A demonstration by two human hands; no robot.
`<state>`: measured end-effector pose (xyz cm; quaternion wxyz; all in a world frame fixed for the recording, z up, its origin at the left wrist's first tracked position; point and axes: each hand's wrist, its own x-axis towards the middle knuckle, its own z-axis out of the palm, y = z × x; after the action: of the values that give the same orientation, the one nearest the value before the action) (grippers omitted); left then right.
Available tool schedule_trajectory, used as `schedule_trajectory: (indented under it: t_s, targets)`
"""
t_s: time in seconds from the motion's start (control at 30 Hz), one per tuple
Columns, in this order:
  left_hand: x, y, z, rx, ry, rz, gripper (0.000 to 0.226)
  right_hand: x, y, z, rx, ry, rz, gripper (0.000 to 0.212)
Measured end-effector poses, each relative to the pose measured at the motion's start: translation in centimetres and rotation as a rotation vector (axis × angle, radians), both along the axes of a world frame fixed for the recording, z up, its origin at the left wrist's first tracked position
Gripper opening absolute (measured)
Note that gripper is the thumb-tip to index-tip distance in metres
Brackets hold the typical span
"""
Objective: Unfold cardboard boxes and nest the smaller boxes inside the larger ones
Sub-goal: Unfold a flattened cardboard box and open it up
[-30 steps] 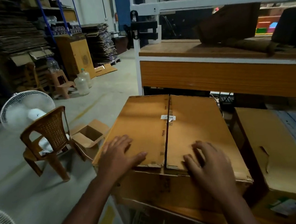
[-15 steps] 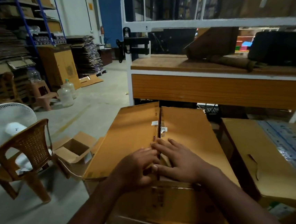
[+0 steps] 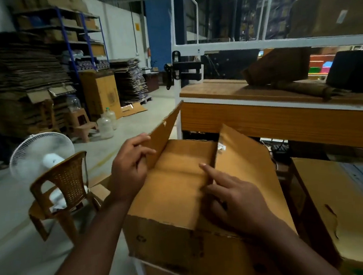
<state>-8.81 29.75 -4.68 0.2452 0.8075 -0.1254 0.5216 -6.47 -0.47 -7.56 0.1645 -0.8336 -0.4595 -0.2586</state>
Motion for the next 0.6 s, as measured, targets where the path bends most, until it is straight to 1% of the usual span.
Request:
schedule_trajectory:
  t_s: [0.07, 0.13, 0.23, 0.33, 0.4, 0.43, 0.5, 0.53, 0.6]
  targets:
    - [0.4, 1.4, 0.0, -0.103, -0.019, 0.138, 0.031, -0.2, -0.4, 1.6, 0.114, -0.073, -0.034, 0.024]
    - [0.9, 2.8, 0.0, -0.185, -0.015, 0.241, 0.038, -0.4, -1.3, 2.9, 0.217, -0.137, -0.107, 0.024]
    - [1.6, 4.6, 0.3, -0.240, -0.057, 0.343, 0.035, -0.7, -2.6, 3.9, 0.350, -0.193, -0.226, 0.029]
    - [1.9, 5.9, 0.7, -0.312, -0.070, 0.431, 0.037, -0.9, -3.3, 3.9, 0.396, -0.186, -0.267, 0.032]
    - [2.1, 7.4, 0.4, -0.342, -0.064, 0.489, 0.041, -1.0, -3.5, 3.7, 0.399, -0.182, -0.264, 0.021]
    - [2.2, 8.4, 0.1, -0.357, -0.037, 0.529, 0.043, -1.1, -3.5, 3.7, 0.400, -0.174, -0.261, 0.020]
    - [2.3, 10.3, -0.8, -0.394, 0.085, 0.648, 0.050, -1.4, -3.5, 3.8, 0.412, -0.149, -0.275, 0.031]
    - [2.5, 11.1, -1.5, -0.402, 0.181, 0.741, 0.054, -1.5, -3.5, 3.8, 0.424, -0.145, -0.279, 0.031]
    - [2.2, 11.5, -2.5, -0.372, 0.432, 0.947, 0.057, -1.4, -3.5, 3.8, 0.438, -0.147, -0.282, 0.023]
